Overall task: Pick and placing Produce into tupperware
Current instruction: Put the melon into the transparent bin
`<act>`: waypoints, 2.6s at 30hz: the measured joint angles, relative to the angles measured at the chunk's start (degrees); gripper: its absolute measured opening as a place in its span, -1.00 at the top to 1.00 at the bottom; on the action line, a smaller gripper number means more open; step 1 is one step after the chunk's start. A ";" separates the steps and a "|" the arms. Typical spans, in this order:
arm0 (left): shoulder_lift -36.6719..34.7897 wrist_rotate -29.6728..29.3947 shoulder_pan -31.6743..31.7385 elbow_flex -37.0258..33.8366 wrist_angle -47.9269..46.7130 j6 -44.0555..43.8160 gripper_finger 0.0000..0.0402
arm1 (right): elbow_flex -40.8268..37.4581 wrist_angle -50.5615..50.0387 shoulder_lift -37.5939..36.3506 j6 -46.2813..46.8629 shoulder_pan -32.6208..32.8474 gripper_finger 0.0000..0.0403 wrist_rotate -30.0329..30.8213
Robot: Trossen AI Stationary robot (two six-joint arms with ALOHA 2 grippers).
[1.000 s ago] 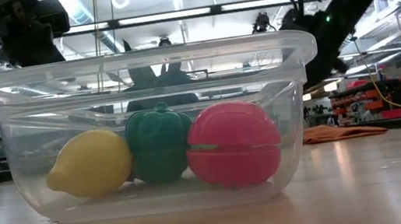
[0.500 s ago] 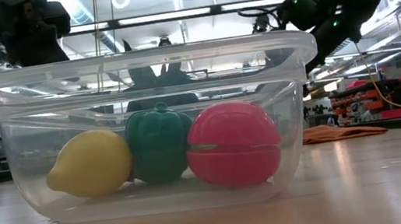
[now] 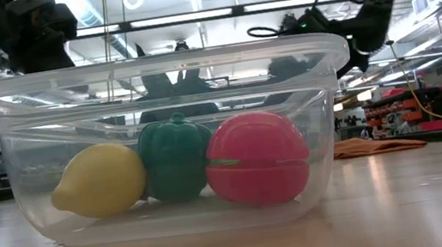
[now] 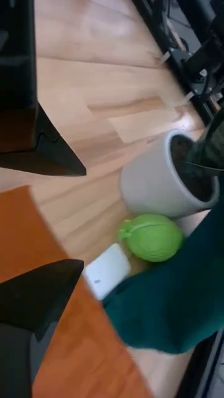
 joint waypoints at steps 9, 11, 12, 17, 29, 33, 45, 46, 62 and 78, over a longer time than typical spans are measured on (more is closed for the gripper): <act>0.00 0.00 0.00 -0.02 -2.40 0.04 0.72 | 9.95 -1.54 8.15 -9.91 2.84 0.06 7.64; 0.00 0.00 0.00 -0.02 -2.89 0.04 0.73 | 11.36 -2.43 9.48 -12.11 3.64 0.06 8.76; 0.00 0.00 0.00 -0.02 -2.99 0.04 0.73 | 12.03 -2.87 10.24 -13.49 4.21 0.06 9.27; 0.00 -0.02 0.00 -0.02 -3.14 0.02 0.71 | 13.23 -4.20 13.45 -17.61 6.53 0.06 10.45; 0.00 -0.02 0.00 -0.02 -3.06 -0.36 0.73 | 14.59 -3.84 15.54 -19.40 8.89 0.13 19.54; 0.00 -0.02 0.00 -0.02 -3.05 -0.39 0.70 | 14.61 -3.86 16.28 -19.37 8.89 0.20 19.56; 0.00 -0.02 0.00 -0.02 -3.05 -0.15 0.73 | 14.61 -2.56 16.96 -18.78 8.82 0.25 19.56; 0.00 -0.02 0.00 -0.02 -3.05 -0.13 0.73 | 14.61 -2.43 16.96 -18.76 8.82 0.25 19.56; 0.00 -0.02 0.00 -0.02 -2.99 -0.05 0.71 | 18.50 -2.29 19.60 -18.74 7.61 0.25 18.30; 0.00 0.00 0.00 -0.02 -3.05 -1.48 0.71 | 22.02 -7.42 22.70 -17.64 6.88 0.28 19.13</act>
